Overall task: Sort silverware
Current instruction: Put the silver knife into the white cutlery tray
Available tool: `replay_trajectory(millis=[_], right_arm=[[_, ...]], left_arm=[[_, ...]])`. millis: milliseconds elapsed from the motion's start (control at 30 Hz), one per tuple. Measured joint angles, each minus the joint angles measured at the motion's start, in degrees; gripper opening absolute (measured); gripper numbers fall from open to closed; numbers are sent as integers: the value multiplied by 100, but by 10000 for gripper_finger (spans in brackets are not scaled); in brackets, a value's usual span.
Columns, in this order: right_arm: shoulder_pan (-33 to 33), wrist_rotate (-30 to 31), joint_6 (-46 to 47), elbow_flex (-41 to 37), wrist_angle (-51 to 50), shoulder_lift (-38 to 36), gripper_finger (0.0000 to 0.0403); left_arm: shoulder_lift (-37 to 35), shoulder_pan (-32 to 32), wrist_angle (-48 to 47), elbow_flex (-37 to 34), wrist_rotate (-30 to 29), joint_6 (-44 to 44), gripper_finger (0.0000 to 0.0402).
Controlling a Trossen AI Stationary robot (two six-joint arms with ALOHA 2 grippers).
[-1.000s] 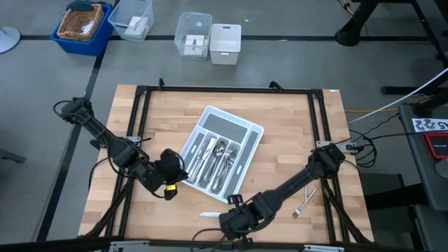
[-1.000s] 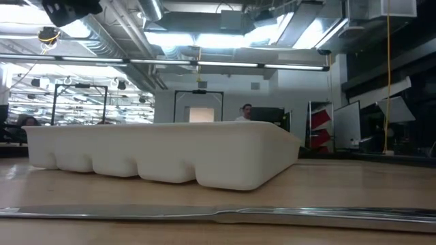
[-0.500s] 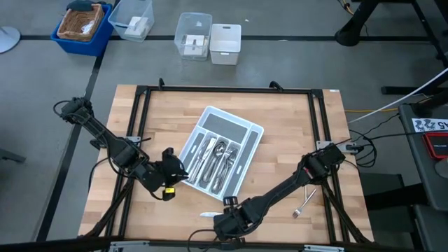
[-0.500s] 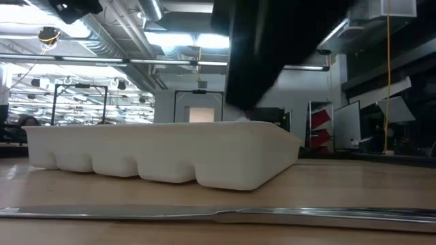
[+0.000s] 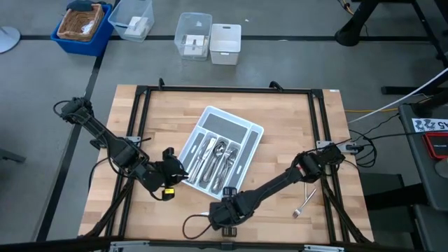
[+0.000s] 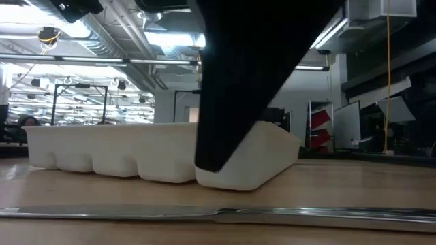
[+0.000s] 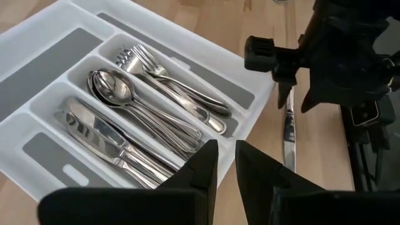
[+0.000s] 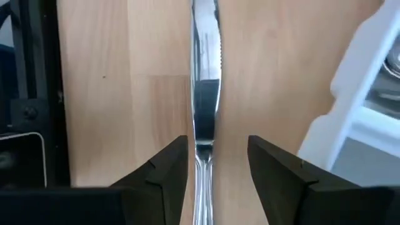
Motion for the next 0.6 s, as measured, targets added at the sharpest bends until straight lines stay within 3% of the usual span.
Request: replay_trajectory(millis=[233, 600], right_arm=[[62, -360, 24, -2, -101, 210, 167], [57, -289, 280, 28, -182, 352, 155]], left_arm=[[0, -2, -4, 0, 20, 0, 46], [0, -13, -2, 0, 36, 11, 46]])
